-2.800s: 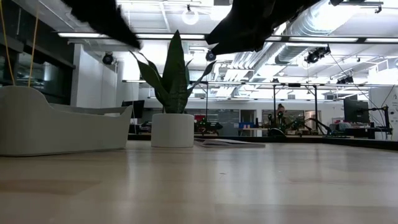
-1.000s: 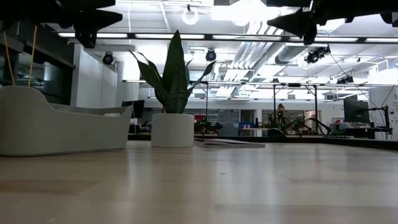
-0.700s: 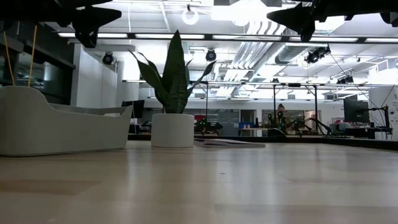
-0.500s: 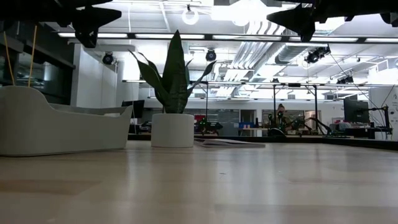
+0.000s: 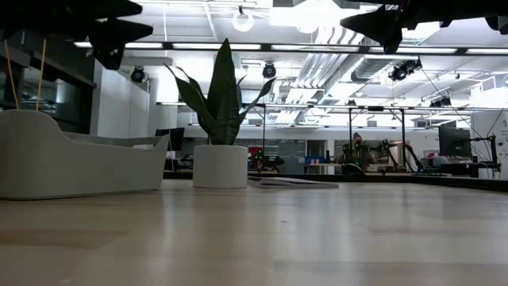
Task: Pick and place USB-C Cables
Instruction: Return to Home Position
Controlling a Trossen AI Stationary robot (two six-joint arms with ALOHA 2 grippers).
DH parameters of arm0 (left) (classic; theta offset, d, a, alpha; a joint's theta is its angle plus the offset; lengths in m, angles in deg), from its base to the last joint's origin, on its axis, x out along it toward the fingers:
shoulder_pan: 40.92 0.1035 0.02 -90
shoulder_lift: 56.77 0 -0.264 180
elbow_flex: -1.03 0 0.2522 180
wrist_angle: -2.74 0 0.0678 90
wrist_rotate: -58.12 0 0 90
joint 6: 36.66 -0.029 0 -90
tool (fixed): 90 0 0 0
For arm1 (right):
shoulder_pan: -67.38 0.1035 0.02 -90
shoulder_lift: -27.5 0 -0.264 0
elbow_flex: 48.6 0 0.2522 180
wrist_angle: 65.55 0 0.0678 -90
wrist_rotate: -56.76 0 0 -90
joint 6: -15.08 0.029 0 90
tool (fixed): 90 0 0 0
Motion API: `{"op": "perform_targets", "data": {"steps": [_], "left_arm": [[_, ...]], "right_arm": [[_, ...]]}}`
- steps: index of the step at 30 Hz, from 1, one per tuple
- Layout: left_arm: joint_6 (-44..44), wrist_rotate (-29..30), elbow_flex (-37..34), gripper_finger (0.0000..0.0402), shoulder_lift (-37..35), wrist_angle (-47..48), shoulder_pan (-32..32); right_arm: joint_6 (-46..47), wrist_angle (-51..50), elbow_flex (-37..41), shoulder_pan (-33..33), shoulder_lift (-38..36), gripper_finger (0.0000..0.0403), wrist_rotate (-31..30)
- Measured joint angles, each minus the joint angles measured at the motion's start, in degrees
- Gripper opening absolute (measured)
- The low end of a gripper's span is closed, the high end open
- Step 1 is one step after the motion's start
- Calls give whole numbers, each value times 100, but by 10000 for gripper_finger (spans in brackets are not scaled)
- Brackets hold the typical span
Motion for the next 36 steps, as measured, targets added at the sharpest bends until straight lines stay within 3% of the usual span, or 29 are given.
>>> {"op": "perform_targets", "data": {"steps": [17,26,30,36], "left_arm": [[-345,-129,2,156,-1112,1468,843],[-365,-76,-59,152,-1470,1460,899],[-446,126,-488,114,-1763,1027,900],[-435,88,-634,12,-2445,1193,904]], "right_arm": [[153,-216,-4,0,2,252,4],[153,-249,-4,0,2,252,4],[202,-249,-4,0,2,252,4],[281,-264,-4,0,2,252,4]]}}
